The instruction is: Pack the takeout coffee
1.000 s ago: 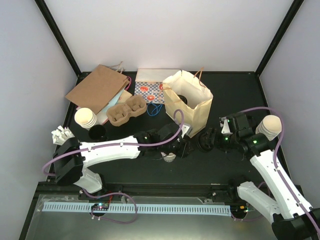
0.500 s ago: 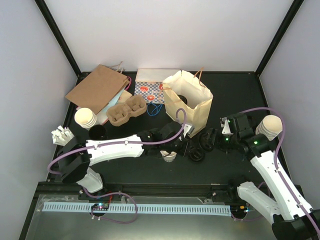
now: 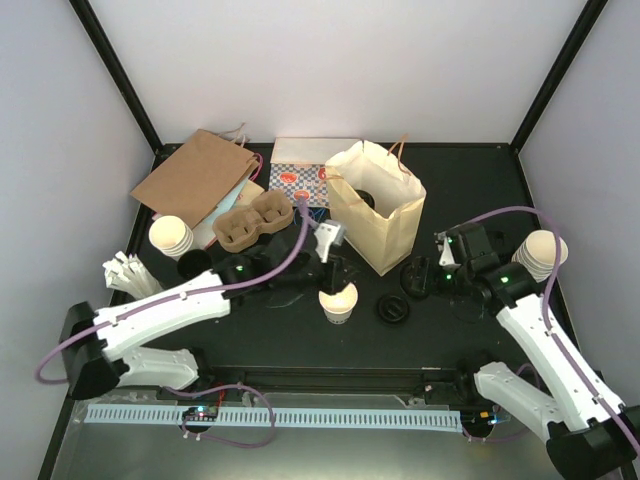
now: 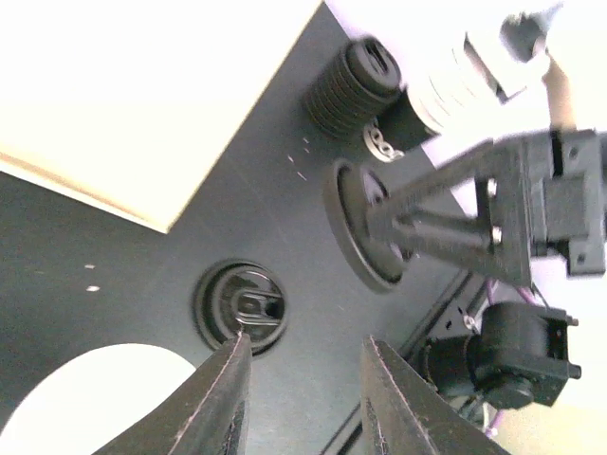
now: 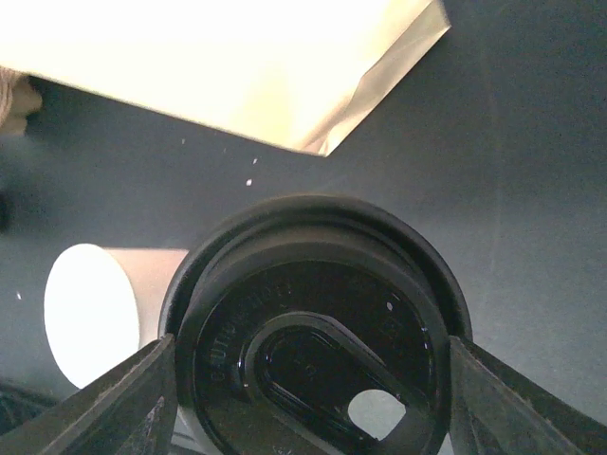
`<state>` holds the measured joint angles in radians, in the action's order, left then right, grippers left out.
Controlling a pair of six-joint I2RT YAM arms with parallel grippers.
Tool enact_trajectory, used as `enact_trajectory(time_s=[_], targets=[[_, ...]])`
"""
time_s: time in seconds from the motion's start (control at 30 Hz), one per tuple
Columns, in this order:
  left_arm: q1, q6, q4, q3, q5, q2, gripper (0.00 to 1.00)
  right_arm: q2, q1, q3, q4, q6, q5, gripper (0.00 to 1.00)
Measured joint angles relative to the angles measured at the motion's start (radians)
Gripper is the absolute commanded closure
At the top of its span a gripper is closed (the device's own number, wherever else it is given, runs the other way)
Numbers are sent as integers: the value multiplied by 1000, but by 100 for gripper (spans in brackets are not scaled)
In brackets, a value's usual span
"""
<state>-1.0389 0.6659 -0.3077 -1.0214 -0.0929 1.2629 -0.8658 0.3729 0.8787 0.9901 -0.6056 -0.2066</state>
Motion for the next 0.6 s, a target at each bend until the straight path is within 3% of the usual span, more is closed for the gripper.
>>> enact_trajectory(time_s=[0.23, 0.43, 0.6], targets=[[124, -29, -71, 94, 1, -145, 66, -19, 221, -28, -46, -16, 79, 32], [216, -46, -108, 171, -62, -183, 66, -21, 494, -28, -120, -47, 243, 33], [271, -55, -119, 202, -128, -192, 66, -80, 643, -28, -209, -22, 354, 33]])
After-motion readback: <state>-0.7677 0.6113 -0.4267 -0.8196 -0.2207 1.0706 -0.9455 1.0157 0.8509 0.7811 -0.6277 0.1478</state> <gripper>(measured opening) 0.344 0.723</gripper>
